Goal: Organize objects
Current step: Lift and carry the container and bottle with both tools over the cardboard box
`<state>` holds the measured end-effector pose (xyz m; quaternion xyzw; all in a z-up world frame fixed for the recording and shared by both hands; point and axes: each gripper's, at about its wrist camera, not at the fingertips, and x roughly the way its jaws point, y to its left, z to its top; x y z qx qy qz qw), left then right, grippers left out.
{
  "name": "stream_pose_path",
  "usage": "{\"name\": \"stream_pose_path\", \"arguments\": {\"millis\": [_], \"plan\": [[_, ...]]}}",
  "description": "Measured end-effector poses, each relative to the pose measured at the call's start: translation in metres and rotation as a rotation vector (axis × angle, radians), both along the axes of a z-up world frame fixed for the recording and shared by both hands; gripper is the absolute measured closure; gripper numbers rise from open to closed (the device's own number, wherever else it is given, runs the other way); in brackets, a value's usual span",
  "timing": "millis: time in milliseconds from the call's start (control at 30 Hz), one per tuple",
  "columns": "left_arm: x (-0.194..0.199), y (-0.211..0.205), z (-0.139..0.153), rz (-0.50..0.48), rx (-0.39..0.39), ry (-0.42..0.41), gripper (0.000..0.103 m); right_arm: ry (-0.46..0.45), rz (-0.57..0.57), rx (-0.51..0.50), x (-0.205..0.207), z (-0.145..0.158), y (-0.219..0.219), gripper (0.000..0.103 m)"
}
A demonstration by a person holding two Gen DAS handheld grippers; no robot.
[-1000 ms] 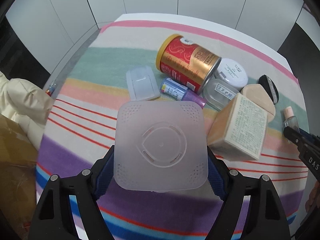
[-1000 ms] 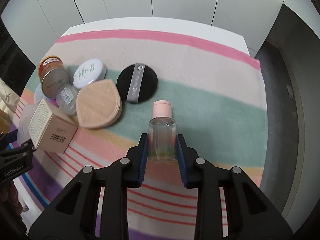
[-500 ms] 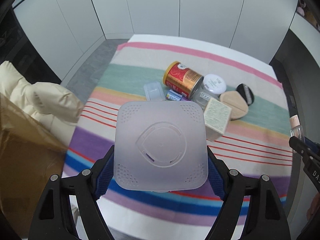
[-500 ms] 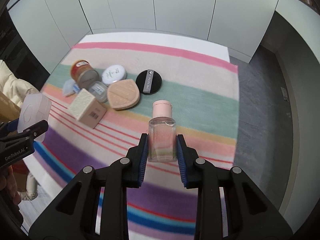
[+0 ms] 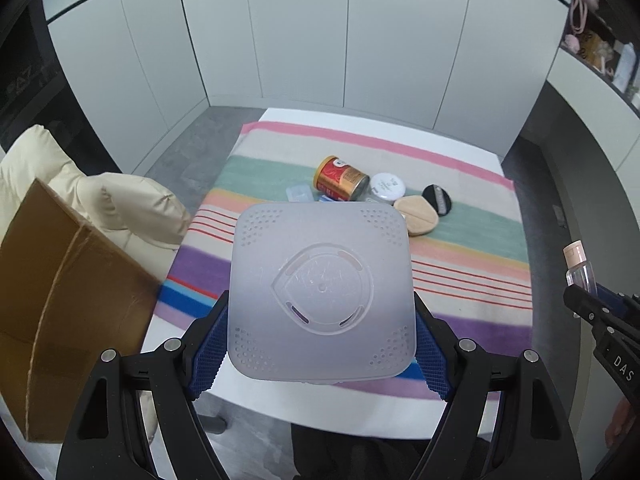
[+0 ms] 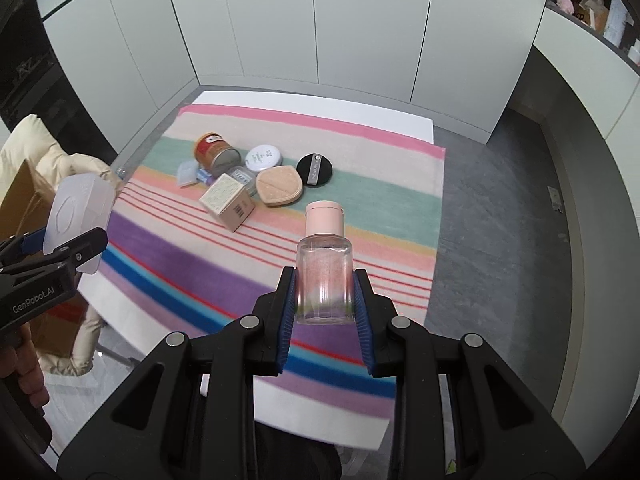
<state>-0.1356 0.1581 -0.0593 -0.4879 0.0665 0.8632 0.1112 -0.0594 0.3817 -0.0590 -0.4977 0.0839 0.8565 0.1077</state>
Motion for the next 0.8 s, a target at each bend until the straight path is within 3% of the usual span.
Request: {"name": "stream_pose_path", "arguments": {"millis": [333,800], "plan": [[0.024,-0.004,0.020,-0.072,0.027,0.053,0.021,0.024,-0.006,-0.007,0.029,0.017,-0.016,0.074],[0.017,-0.058,0.027,0.029,0.081,0.075,0.021,0.100,0.065,-0.001,0.002,0.039,-0.061,0.074]]}}
